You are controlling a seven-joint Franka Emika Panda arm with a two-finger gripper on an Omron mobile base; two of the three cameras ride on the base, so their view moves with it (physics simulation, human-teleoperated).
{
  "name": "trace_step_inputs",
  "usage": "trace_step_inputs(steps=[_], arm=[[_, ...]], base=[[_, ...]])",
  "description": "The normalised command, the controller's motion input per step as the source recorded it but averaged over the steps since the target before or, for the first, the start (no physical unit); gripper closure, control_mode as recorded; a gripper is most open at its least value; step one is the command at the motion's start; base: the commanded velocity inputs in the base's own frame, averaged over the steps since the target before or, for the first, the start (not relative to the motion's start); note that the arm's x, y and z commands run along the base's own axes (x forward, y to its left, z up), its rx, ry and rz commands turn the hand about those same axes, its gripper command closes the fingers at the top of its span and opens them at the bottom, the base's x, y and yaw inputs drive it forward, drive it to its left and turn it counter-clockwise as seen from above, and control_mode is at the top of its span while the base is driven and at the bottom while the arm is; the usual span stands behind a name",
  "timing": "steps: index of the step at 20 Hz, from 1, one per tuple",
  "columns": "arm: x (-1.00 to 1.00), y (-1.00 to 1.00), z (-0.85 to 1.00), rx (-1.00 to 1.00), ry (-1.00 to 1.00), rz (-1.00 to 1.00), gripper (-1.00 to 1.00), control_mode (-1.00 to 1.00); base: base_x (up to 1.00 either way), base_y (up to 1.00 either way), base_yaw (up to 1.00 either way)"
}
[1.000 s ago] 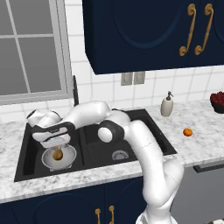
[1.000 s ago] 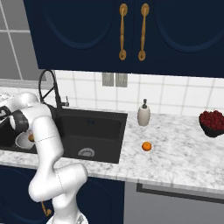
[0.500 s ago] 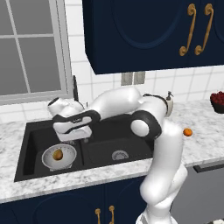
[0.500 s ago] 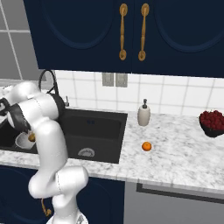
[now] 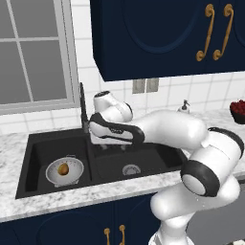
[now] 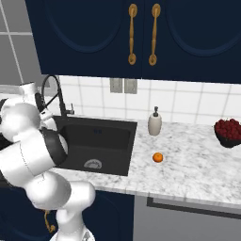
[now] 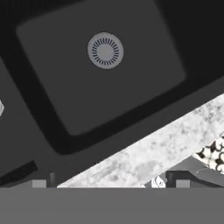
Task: Put the colander in the sink, put the pear, tangerine in the colander, and turn on the sink faucet and pour water over the colander.
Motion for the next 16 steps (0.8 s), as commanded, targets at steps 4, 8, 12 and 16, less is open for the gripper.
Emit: trace_step_inputs(steps=[4, 8, 12, 16], arm=[[-0.09, -0.65, 0.9, 0.18, -0.17, 0.12, -1.0, -1.0], [-0.24, -0.87, 0.73, 0.18, -0.08, 0.14, -1.0, -1.0], [-0.31, -1.0, 0.37, 0.1, 0.03, 0.03, -1.0, -1.0], [-0.31, -1.0, 0.1, 0.01, 0.1, 0.0, -1.0, -1.0]], base=[[0.0, 0.0, 0.0], [0.0, 0.0, 0.0], [0.0, 0.0, 0.0], [0.0, 0.0, 0.0]])
